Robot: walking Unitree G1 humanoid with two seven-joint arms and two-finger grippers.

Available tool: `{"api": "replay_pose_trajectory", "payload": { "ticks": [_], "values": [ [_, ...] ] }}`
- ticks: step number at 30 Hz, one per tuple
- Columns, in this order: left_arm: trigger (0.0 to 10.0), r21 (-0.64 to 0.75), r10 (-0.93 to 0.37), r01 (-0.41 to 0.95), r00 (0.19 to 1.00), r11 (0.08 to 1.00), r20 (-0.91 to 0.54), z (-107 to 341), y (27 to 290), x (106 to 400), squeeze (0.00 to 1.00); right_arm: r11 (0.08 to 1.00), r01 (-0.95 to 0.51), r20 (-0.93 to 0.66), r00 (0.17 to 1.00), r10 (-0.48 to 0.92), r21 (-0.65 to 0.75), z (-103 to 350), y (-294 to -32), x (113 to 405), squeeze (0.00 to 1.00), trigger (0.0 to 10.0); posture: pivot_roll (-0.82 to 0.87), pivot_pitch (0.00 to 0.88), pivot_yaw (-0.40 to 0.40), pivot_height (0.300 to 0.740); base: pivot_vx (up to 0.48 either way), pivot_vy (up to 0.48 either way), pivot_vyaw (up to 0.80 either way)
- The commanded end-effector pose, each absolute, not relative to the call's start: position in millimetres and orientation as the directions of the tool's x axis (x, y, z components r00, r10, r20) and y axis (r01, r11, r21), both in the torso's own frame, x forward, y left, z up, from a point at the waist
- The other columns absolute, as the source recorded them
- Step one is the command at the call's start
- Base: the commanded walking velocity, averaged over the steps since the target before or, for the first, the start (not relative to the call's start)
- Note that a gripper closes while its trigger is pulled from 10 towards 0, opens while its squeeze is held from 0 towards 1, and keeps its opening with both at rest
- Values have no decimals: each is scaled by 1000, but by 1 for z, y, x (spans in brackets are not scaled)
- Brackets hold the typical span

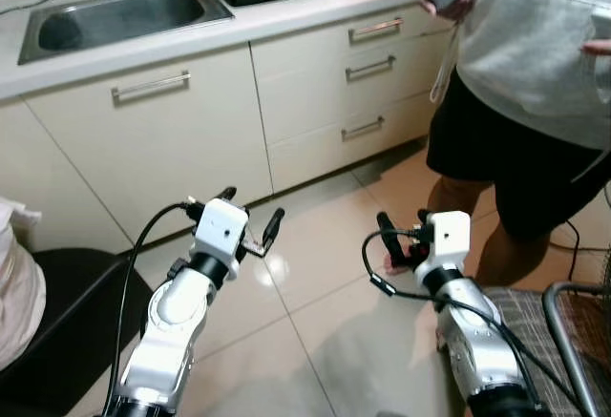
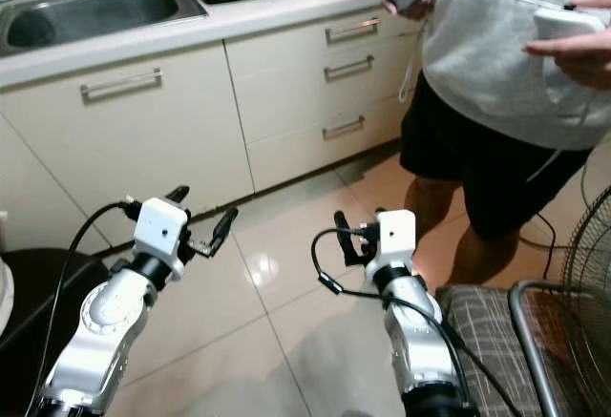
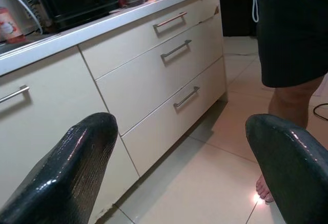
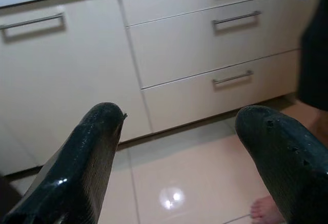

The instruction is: Clothes washing

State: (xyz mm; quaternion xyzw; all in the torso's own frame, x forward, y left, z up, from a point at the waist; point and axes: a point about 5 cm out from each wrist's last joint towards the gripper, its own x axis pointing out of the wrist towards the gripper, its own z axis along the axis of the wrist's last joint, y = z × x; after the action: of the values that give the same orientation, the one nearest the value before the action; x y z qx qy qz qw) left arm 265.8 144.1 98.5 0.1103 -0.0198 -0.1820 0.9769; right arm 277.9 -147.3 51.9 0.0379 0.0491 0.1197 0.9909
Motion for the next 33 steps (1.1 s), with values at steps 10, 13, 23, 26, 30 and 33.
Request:
{"api": "replay_pose_trajectory", "payload": {
  "ticks": [10, 13, 23, 26, 30, 33],
  "values": [
    [10000, 215, -354, 346, 935, 913, -5, 98, 144, 268, 0, 969, -232, -80, 968, 238, 82, 56, -149, 282, 0, 10000, -116, 0, 49, 740, 0, 0, 0],
    [10000, 216, -355, 347, 935, 913, -4, 98, 143, 269, 0, 969, -231, -80, 968, 238, 82, 56, -149, 282, 0, 10000, -115, 0, 49, 740, 0, 0, 0],
    [10000, 231, -361, 353, 932, 907, -8, 98, 144, 269, 0, 969, -233, -82, 967, 240, 82, 56, -148, 283, 0, 10000, -113, 0, 53, 740, 0, 0, 0],
    [10000, 232, -365, 357, 931, 905, -11, 97, 144, 269, 0, 969, -235, -83, 967, 241, 81, 55, -147, 283, 0, 10000, -115, 0, 54, 740, 0, 0, 0],
    [10000, 242, -369, 361, 929, 901, -14, 97, 144, 270, 0, 968, -237, -84, 966, 244, 79, 55, -147, 282, 0, 10000, -118, 0, 53, 740, 0, 0, 0],
    [10000, 256, -373, 364, 928, 895, -16, 98, 143, 270, 0, 968, -240, -85, 965, 246, 77, 55, -147, 281, 0, 10000, -119, 0, 53, 740, 0, 0, 0]
  ]
}}
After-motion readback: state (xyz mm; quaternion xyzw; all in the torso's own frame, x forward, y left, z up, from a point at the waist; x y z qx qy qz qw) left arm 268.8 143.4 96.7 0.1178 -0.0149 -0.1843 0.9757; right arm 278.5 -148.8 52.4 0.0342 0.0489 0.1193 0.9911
